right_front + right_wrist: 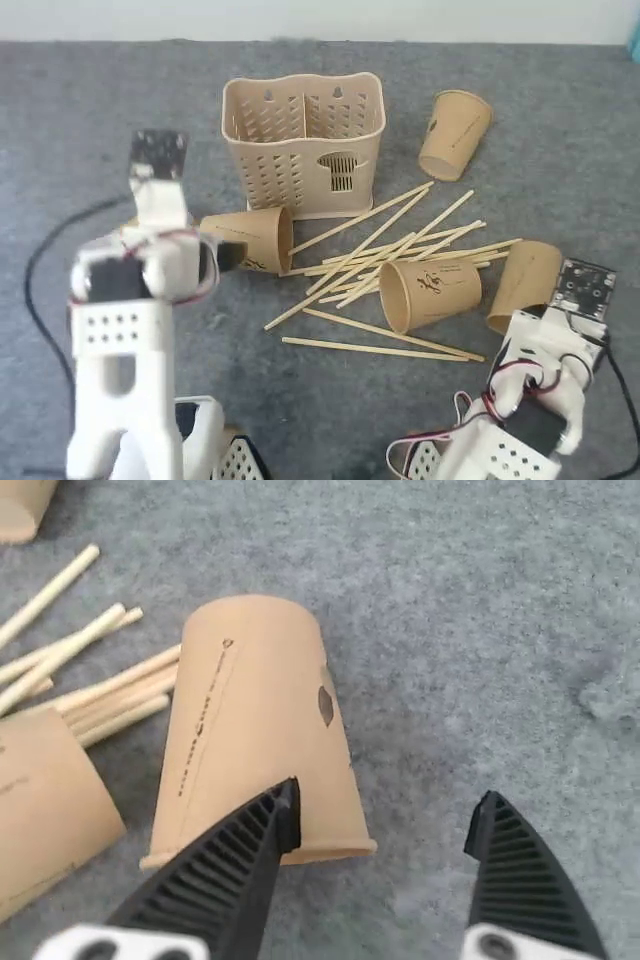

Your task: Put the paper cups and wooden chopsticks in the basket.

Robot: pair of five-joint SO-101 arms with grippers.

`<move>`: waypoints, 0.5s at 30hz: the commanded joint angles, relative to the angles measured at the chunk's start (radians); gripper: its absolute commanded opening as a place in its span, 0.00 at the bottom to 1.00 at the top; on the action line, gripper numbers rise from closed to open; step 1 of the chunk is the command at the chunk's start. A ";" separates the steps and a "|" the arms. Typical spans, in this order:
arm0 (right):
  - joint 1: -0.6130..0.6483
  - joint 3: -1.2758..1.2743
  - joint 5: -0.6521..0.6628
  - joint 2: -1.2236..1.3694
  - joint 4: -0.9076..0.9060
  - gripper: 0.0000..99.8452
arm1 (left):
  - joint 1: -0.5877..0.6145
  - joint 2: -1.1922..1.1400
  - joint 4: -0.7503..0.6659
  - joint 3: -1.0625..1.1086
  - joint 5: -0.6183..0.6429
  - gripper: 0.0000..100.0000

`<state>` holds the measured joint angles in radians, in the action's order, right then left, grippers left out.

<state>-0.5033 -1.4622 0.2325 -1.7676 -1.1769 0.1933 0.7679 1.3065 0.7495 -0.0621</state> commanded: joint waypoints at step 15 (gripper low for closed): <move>0.048 0.226 0.710 0.008 -0.274 0.28 | 0.009 0.405 -0.417 0.541 0.005 0.32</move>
<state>-0.4680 -1.3226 0.8723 -1.7676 -1.4208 0.1933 1.1270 0.9490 1.2727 -0.0621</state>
